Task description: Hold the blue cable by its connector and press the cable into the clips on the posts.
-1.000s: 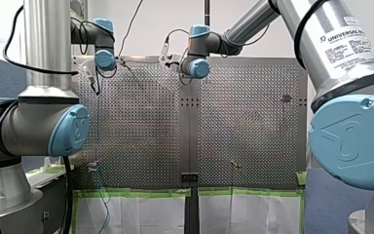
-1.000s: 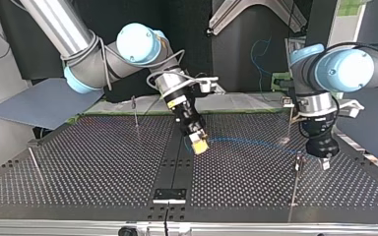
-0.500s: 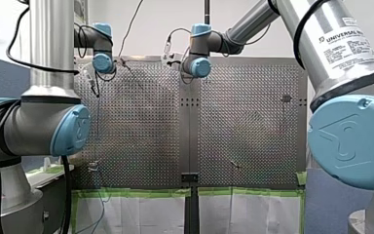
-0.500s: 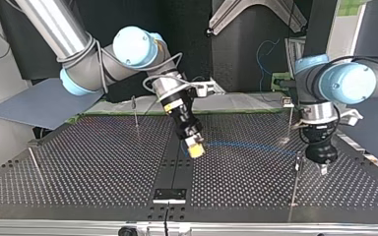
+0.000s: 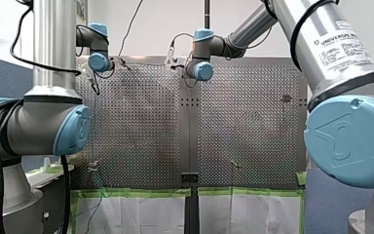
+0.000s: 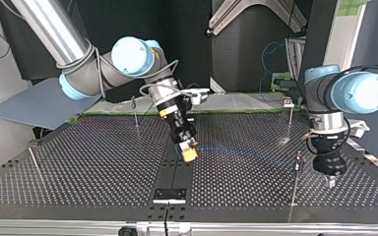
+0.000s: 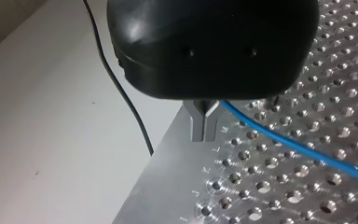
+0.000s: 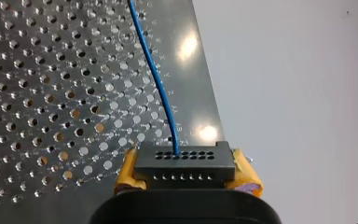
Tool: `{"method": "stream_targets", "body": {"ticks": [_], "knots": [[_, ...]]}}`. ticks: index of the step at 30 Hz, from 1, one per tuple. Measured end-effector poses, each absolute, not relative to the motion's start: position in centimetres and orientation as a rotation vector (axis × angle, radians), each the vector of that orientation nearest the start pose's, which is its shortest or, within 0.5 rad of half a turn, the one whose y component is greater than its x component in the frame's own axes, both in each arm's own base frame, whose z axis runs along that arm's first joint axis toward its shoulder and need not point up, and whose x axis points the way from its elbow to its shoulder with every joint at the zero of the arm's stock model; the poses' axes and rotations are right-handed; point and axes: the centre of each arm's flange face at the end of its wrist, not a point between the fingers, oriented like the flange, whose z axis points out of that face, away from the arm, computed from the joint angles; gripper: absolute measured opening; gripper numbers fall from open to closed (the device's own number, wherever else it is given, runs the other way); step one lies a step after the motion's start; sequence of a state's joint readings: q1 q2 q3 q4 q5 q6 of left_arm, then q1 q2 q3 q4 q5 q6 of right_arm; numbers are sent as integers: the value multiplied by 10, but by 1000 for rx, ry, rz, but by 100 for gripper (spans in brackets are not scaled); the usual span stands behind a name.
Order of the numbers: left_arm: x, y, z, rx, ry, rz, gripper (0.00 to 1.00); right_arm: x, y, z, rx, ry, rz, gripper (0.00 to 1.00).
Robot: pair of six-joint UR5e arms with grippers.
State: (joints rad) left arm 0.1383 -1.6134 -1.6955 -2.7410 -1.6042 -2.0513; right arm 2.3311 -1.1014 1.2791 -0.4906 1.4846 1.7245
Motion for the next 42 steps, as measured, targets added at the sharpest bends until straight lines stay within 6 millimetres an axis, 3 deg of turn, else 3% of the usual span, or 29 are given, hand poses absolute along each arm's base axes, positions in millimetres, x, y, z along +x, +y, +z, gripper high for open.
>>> {"method": "stream_targets", "body": {"ticks": [14, 31, 42], "knots": [[558, -43, 434, -429, 1289, -301, 0, 581, -444, 414, -1980, 929, -2912, 0], [572, -43, 431, -417, 1293, -344, 0, 606, -480, 376, -2092, 977, -2768, 0], [583, -43, 415, -412, 1328, -361, 0, 608, -498, 419, -2011, 924, -2878, 0]]}}
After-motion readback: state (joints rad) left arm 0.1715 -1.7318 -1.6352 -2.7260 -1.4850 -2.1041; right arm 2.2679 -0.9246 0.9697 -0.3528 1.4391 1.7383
